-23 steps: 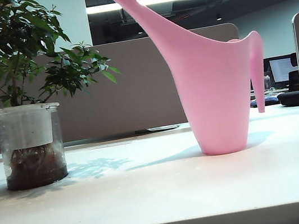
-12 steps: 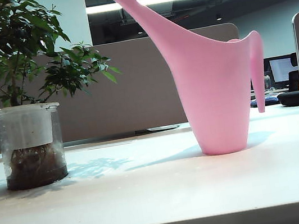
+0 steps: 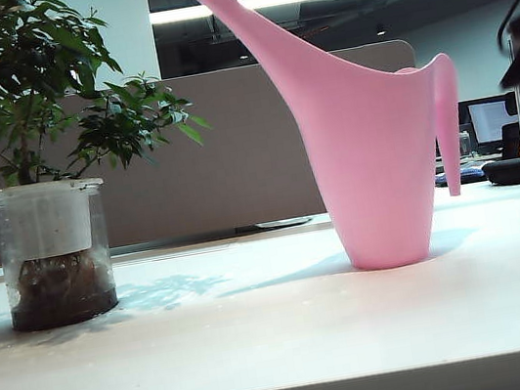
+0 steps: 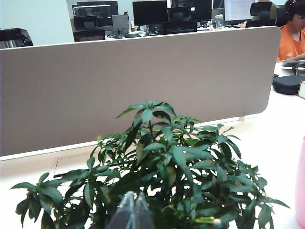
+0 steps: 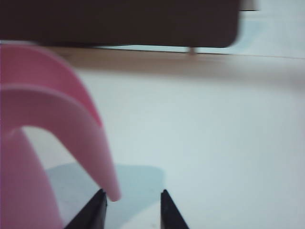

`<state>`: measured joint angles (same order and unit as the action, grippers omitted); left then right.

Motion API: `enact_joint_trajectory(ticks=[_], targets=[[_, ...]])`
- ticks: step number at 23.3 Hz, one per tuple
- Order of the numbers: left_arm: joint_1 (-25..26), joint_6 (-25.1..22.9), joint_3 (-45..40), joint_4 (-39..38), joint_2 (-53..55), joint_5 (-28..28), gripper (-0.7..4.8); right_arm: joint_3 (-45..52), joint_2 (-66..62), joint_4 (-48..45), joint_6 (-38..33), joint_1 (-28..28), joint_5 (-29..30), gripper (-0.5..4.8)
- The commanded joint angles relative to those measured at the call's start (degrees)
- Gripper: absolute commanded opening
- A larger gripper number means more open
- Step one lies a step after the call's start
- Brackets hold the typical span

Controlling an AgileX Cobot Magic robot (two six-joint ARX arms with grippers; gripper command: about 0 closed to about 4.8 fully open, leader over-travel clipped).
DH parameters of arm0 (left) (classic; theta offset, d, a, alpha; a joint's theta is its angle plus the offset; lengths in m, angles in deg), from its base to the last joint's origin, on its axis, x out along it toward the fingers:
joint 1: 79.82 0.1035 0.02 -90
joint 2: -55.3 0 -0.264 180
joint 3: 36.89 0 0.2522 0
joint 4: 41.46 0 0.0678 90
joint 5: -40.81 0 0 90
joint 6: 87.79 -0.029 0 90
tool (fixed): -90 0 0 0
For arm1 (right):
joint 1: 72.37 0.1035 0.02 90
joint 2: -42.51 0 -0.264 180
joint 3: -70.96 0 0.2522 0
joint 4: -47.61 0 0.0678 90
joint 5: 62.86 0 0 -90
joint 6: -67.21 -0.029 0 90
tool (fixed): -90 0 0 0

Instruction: Pick up the watering can from the table, water the potted plant, and put the can back.

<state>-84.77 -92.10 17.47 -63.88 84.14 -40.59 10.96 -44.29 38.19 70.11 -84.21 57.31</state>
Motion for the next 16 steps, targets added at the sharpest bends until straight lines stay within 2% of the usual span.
enact_joint_trajectory(ticks=[1, 5, 10, 16], targets=[[0.0, -0.2, 0.1, 1.7, -0.1, 0.5, -0.05, -0.4, -5.7, -8.6, -0.3, 0.0, 7.8, 2.52], [-0.1, -0.2, 0.1, 2.1, -0.1, 0.5, -0.05, -0.7, -12.7, -12.9, -0.3, 0.2, 10.1, 4.01], [-0.1, -0.2, 0.1, 1.9, -0.1, 0.7, -0.05, -3.6, -17.5, -14.8, -0.3, 0.3, 13.7, 4.14], [-0.1, -0.2, 0.1, 1.8, 0.4, 0.7, -0.05, -9.5, -21.6, -14.7, -0.5, 2.6, 13.6, 4.14]])
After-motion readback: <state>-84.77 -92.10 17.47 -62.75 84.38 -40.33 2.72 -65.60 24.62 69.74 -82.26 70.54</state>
